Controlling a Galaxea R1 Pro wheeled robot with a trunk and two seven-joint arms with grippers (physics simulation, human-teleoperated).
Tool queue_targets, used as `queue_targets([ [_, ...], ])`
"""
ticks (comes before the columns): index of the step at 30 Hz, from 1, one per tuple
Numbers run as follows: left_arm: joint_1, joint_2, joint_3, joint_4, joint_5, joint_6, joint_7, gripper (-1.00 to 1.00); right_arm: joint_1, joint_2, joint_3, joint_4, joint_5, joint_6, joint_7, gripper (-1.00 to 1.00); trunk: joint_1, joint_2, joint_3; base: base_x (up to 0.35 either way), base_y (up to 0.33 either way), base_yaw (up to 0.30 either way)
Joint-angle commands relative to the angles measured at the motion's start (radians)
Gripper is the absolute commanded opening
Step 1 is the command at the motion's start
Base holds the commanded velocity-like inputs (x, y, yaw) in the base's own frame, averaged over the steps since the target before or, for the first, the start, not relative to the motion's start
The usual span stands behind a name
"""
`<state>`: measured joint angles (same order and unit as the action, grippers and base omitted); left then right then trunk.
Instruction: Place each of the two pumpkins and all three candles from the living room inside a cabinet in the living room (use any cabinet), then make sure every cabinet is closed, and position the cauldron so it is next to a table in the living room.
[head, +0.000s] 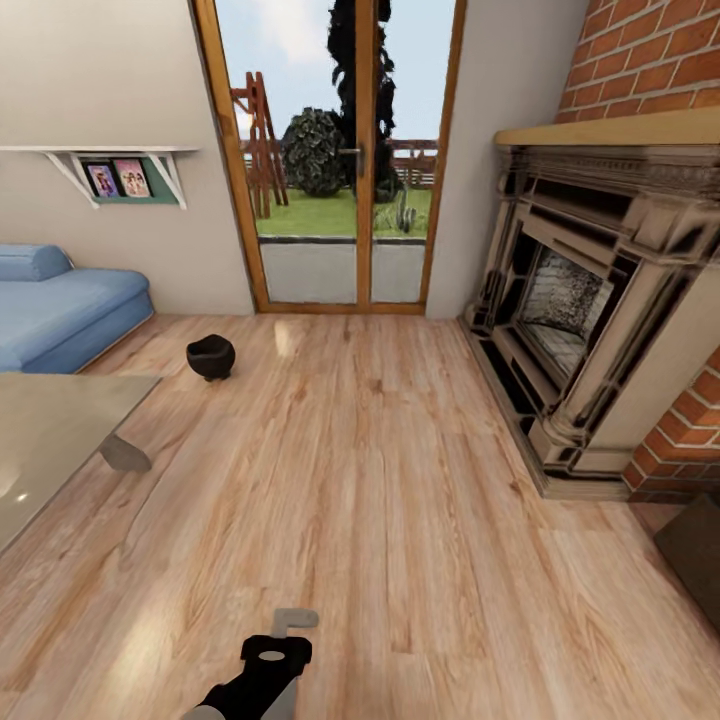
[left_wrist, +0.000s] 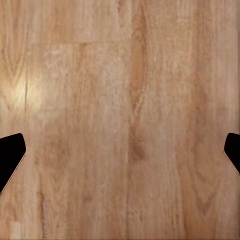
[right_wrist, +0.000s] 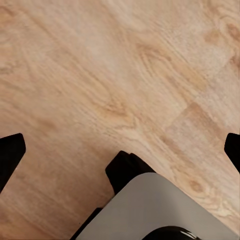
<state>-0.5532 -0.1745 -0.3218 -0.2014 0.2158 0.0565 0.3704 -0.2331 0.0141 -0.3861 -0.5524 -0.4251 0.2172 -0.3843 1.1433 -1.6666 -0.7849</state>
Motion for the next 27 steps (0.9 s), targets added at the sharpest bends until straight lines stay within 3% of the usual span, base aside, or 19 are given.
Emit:
queue_targets([
  [1,-0.001,0.000,-0.009,-0.001,0.008,0.005,0.007,1.00,0.000,0.001,-0.003,-0.003,-0.005,0.004,-0.004,1.00,0.001,0.000,-0.001,0.350,0.000,-0.042],
  [16,-0.001,0.000,-0.010,-0.001,0.008,0.005,0.007,1.00,0.000,0.001,0.030,0.080,0.011,-0.045,0.001,1.00,0.001,0.000,-0.001,0.350,0.000,-0.005],
  [20,-0.001,0.000,-0.010,0.000,0.008,0.004,0.007,1.00,0.000,0.003,0.104,0.081,0.012,-0.060,0.001,1.00,0.001,0.000,-0.001,0.350,0.000,0.000],
  [24,-0.001,0.000,-0.006,0.002,0.011,0.002,0.008,1.00,-0.001,0.005,0.281,0.082,0.007,-0.186,0.000,1.00,0.001,0.000,-0.001,0.350,0.000,0.000],
  [27,-0.001,0.000,-0.001,0.002,0.015,0.001,0.008,1.00,-0.007,0.017,0.341,0.082,0.004,-0.186,-0.005,1.00,0.001,0.000,-0.001,0.350,0.000,0.000],
])
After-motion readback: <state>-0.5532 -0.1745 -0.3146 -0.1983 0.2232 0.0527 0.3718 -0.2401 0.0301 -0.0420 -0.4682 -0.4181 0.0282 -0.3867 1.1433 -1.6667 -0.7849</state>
